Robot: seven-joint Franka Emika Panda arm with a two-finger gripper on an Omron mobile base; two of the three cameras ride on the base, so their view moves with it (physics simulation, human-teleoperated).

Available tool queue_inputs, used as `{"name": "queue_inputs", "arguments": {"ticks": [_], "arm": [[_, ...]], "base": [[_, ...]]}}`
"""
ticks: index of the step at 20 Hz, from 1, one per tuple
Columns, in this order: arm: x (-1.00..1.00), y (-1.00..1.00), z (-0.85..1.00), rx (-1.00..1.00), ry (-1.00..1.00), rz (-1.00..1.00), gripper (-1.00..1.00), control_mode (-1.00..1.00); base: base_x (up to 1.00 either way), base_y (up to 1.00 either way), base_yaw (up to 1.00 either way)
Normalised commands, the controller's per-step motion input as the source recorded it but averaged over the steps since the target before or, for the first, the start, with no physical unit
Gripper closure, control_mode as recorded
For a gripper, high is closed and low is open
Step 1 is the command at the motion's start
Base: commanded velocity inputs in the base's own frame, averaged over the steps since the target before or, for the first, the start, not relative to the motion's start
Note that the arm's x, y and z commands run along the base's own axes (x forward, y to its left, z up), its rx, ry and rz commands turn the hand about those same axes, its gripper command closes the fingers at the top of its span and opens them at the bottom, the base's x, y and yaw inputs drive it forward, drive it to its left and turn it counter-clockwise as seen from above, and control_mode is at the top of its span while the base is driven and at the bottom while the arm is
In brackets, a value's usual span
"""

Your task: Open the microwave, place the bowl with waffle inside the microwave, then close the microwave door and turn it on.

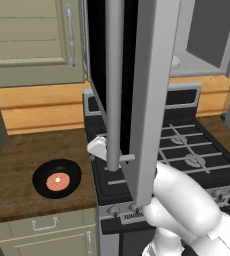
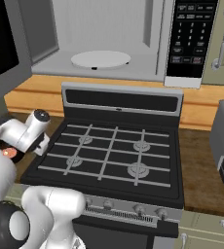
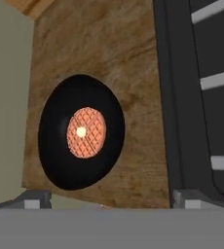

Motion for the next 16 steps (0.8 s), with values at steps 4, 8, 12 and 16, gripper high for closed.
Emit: {"name": "queue_inputs", "arguments": {"ticks": [4, 8, 12, 16], "arm": [[0.18, 0.26, -0.66, 0.0, 0.1, 0.0, -1.0, -1.0], [0.01, 0.41, -0.37, 0.0, 0.13, 0.0, -1.0, -1.0], [0.0, 0.37, -0.27, -0.01, 0.04, 0.0, -1.0, -1.0], [0.02, 0.32, -0.18, -0.01, 0.02, 0.0, -1.0, -1.0]], "base": [[0.0, 0.0, 0.0], [0.0, 0.0, 0.0], [0.0, 0.0, 0.0], [0.0, 0.0, 0.0]]}}
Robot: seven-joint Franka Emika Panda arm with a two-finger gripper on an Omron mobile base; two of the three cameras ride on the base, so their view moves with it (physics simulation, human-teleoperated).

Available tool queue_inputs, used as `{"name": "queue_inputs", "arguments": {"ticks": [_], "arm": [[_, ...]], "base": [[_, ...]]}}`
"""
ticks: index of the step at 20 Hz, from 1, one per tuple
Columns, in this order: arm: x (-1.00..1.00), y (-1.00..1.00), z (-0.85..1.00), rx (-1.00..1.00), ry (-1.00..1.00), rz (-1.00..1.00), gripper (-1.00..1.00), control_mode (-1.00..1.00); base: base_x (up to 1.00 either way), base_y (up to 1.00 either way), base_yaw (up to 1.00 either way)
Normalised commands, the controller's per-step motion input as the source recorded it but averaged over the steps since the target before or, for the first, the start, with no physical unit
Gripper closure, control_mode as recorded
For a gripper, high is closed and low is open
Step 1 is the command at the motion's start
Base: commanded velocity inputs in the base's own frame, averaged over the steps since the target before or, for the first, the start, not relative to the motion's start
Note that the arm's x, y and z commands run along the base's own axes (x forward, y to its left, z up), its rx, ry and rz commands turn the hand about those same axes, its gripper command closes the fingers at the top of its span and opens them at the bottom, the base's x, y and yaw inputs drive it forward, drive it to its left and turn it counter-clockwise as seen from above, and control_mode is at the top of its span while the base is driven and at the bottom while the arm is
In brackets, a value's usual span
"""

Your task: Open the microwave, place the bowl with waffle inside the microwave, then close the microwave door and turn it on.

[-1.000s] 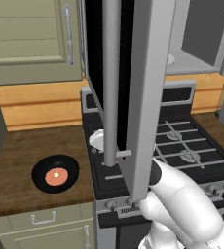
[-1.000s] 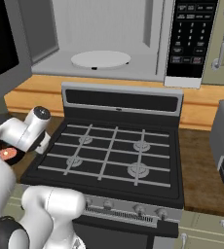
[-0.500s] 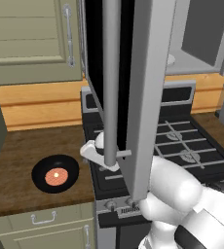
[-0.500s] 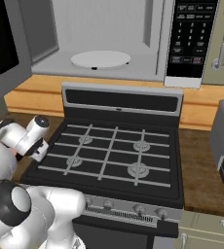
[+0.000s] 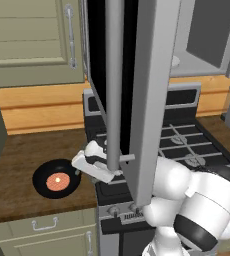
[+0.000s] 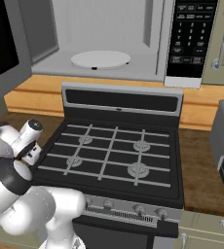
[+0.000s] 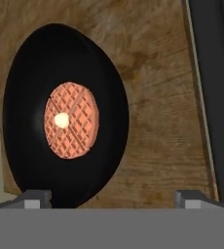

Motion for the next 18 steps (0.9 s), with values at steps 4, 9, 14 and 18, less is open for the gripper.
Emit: {"name": "queue_inputs", "arguments": {"ticks": [4, 9, 14, 18], "arm": [[0.07, 0.32, -0.21, -0.01, 0.05, 0.0, -1.0, -1.0], [0.02, 0.24, -0.2, 0.0, 0.02, 0.0, -1.0, -1.0], [0.09, 0.08, -0.15, 0.0, 0.0, 0.0, -1.0, -1.0], [0.08, 0.06, -0.21, 0.0, 0.0, 0.0, -1.0, -1.0]], "base": [[0.0, 0.0, 0.0], [0.0, 0.0, 0.0], [0.0, 0.0, 0.0], [0.0, 0.0, 0.0]]}}
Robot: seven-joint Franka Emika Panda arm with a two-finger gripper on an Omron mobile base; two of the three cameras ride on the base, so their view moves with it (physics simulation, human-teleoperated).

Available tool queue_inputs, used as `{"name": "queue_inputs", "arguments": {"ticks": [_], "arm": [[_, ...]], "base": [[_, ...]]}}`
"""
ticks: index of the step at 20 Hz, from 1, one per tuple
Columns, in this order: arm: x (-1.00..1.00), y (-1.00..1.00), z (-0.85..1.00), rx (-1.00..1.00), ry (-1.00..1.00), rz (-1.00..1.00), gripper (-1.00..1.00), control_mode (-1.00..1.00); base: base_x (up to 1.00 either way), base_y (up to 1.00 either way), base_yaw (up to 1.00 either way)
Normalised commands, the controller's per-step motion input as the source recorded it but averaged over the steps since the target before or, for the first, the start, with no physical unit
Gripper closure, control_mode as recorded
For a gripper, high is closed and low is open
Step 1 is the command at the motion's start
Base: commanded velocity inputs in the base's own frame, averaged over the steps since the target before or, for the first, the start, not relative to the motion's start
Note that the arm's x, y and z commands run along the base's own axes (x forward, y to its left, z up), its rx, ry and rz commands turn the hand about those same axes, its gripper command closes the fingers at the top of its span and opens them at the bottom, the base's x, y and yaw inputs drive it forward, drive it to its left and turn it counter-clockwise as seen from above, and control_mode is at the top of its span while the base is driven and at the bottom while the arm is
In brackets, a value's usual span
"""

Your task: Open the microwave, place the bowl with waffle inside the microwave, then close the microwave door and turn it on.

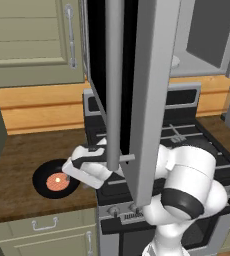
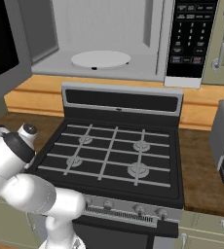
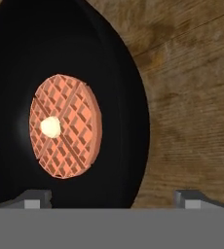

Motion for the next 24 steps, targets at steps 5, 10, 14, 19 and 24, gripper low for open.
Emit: {"name": "queue_inputs", "arguments": {"ticks": [5, 10, 14, 19, 24], "arm": [[0.08, 0.1, -0.17, 0.0, 0.0, 0.0, -1.0, -1.0], [0.0, 0.06, -0.04, 0.0, 0.0, 0.0, -1.0, -1.0], [0.0, 0.0, 0.0, 0.0, 0.0, 0.0, -1.0, -1.0], [0.0, 0.0, 0.0, 0.0, 0.0, 0.0, 1.0, -1.0], [0.0, 0.0, 0.0, 0.0, 0.0, 0.0, 1.0, -1.0]], "base": [[0.0, 0.0, 0.0], [0.0, 0.0, 0.0], [0.0, 0.0, 0.0], [0.0, 0.0, 0.0], [0.0, 0.0, 0.0]]}}
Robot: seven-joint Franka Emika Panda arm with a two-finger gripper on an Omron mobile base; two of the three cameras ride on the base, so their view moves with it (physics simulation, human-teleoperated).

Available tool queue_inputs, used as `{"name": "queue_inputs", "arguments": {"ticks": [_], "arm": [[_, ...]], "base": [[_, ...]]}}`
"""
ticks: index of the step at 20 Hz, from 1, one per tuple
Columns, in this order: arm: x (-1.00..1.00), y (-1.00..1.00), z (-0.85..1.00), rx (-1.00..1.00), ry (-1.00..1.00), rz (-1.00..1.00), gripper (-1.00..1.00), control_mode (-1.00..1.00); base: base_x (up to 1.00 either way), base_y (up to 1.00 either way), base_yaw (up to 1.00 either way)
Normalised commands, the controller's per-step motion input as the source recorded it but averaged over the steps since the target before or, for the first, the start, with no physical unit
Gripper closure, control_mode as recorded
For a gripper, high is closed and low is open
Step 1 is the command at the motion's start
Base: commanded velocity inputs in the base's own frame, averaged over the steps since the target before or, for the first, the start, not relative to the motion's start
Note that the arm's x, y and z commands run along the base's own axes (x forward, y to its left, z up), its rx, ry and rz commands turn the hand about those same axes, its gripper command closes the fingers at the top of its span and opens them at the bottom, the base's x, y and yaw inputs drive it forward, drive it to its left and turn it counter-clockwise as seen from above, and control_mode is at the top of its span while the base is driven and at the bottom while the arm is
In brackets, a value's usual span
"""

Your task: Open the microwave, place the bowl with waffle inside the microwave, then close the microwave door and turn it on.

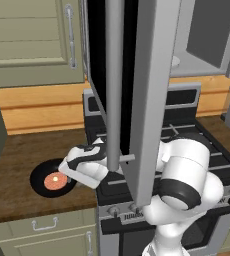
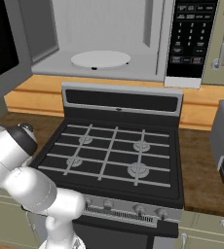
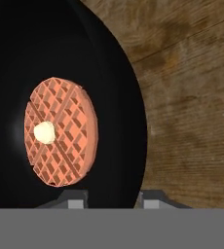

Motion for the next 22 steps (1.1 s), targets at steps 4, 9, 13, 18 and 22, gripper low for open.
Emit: {"name": "queue_inputs", "arguments": {"ticks": [4, 9, 13, 18, 22], "arm": [[0.0, 0.0, 0.0, 0.0, 0.0, 0.0, 1.0, -1.0], [-0.05, -0.08, 0.03, -0.01, -0.1, -0.05, 1.0, -1.0], [-0.25, -0.59, 0.44, 0.0, -0.15, -0.1, 1.0, -1.0], [-0.03, -0.71, 0.6, 0.0, -0.04, -0.16, 1.0, -1.0], [-0.11, -0.82, 0.78, 0.0, 0.0, -0.18, 1.0, -1.0]], "base": [[0.0, 0.0, 0.0], [0.0, 0.0, 0.0], [0.0, 0.0, 0.0], [0.0, 0.0, 0.0], [0.0, 0.0, 0.0]]}}
